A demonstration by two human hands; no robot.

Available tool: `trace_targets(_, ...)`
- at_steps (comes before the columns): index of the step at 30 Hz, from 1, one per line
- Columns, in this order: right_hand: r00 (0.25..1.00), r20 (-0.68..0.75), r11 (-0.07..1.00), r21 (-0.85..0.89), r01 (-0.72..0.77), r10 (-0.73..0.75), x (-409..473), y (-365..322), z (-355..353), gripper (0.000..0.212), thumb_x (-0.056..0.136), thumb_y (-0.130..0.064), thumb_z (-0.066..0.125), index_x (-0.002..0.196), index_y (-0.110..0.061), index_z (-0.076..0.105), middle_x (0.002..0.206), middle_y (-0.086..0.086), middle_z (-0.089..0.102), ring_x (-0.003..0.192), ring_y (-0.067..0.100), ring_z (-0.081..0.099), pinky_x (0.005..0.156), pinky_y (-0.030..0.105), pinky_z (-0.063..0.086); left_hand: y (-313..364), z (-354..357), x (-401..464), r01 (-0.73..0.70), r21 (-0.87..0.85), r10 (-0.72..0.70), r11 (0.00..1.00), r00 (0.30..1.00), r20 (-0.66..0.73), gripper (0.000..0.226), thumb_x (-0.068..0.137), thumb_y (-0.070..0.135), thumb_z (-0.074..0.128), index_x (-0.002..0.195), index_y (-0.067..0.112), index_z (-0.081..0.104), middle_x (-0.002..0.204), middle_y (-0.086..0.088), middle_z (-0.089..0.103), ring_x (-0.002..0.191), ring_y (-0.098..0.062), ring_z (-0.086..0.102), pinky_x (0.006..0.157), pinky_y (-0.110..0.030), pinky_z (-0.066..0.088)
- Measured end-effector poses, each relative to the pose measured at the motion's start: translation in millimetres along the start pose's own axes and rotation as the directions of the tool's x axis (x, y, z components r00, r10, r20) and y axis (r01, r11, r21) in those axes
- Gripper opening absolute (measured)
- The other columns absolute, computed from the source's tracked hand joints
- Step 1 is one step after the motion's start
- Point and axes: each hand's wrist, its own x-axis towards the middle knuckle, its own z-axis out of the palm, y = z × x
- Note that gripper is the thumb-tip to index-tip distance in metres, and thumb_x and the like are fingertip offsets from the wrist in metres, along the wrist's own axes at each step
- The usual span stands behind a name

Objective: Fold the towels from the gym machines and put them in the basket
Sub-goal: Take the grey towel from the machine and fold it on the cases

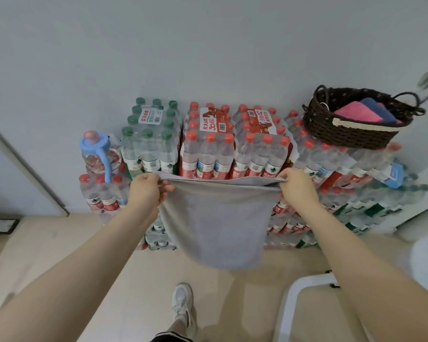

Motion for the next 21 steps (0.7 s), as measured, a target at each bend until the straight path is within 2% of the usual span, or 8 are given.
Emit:
trace_targets(3,0.997,0.075,0.965,-0.261,0.038,-0.019,0,8,-7,0.015,0.088,-0.015,0.053,0.073,-0.013,0.055,0.072,0.006,0.059,0.064,0.022,0.054,0.053,0.028,0.042,0,4,4,-0.038,0.023,0.039,0.999,0.999,-0.026,0.022,0.094,0.005,0.031,0.076,0.013,0.042,0.064,-0.004,0.048,0.030,-0.001,0.048,0.033,-0.012,0.032)
trace_targets(4,0.996,0.086,0.979,-0.201,0.015,0.003,2,9,-9,0.020,0.088,-0.012,0.052,0.068,-0.011,0.052,0.064,0.005,0.054,0.057,0.019,0.050,0.048,0.025,0.039,0,6,5,-0.042,0.029,0.043,0.999,0.999,-0.033,0.020,0.095,0.006,0.032,0.081,0.014,0.044,0.063,-0.004,0.048,0.029,-0.001,0.047,0.032,-0.012,0.031)
trace_targets(6,0.974,0.156,0.957,0.215,-0.195,0.163,8,7,-14,0.017,0.090,-0.003,0.043,0.077,-0.007,0.052,0.059,0.007,0.048,0.043,0.015,0.044,0.035,0.018,0.034,3,12,8,-0.041,0.022,0.041,0.999,0.999,-0.026,0.020,0.096,0.007,0.033,0.085,0.015,0.048,0.063,-0.003,0.049,0.029,0.000,0.047,0.034,-0.013,0.034)
trace_targets(8,0.909,0.274,0.747,0.519,-0.416,0.315,16,2,-19,0.021,0.092,0.000,0.035,0.096,-0.009,0.053,0.059,0.008,0.050,0.031,0.011,0.045,0.030,0.012,0.031,5,20,11,-0.035,-0.014,0.035,0.999,0.999,0.004,0.020,0.096,0.006,0.035,0.089,0.013,0.052,0.064,-0.003,0.050,0.031,0.001,0.049,0.037,-0.012,0.038)
trace_targets(10,0.881,0.328,0.641,0.604,-0.474,0.341,27,0,-22,0.027,0.093,-0.002,0.031,0.100,-0.012,0.054,0.057,0.005,0.048,0.032,0.008,0.041,0.031,0.011,0.028,8,29,17,-0.020,-0.089,0.024,0.996,0.999,0.042,0.016,0.097,0.006,0.038,0.094,0.010,0.053,0.067,-0.004,0.053,0.035,0.001,0.053,0.039,-0.011,0.042)
trace_targets(14,0.876,0.351,0.393,0.793,-0.466,0.331,56,-2,-22,0.026,0.089,-0.002,0.037,0.081,-0.011,0.060,0.041,-0.001,0.046,0.033,0.006,0.039,0.030,0.012,0.029,20,46,45,0.027,-0.223,-0.013,0.974,0.998,0.063,0.012,0.096,0.008,0.043,0.098,0.004,0.054,0.071,-0.005,0.057,0.040,-0.002,0.058,0.042,-0.010,0.046)
trace_targets(17,0.898,0.268,0.338,0.858,-0.388,0.350,86,-11,-22,0.018,0.086,-0.001,0.045,0.076,-0.007,0.057,0.032,-0.004,0.049,0.028,0.005,0.045,0.031,0.012,0.035,35,62,73,0.031,-0.240,-0.015,0.970,0.997,0.070,0.013,0.095,0.007,0.046,0.089,0.006,0.057,0.069,-0.005,0.057,0.040,-0.002,0.058,0.044,-0.010,0.049)
trace_targets(21,0.928,0.241,0.228,0.923,-0.309,0.283,134,-28,-28,0.013,0.088,-0.001,0.047,0.079,-0.004,0.055,0.046,0.003,0.065,0.059,0.016,0.063,0.043,0.016,0.051,60,88,123,0.086,-0.283,-0.069,0.955,0.995,0.070,0.015,0.093,0.006,0.049,0.081,0.007,0.059,0.041,0.003,0.059,0.035,-0.002,0.056,0.040,-0.011,0.047)
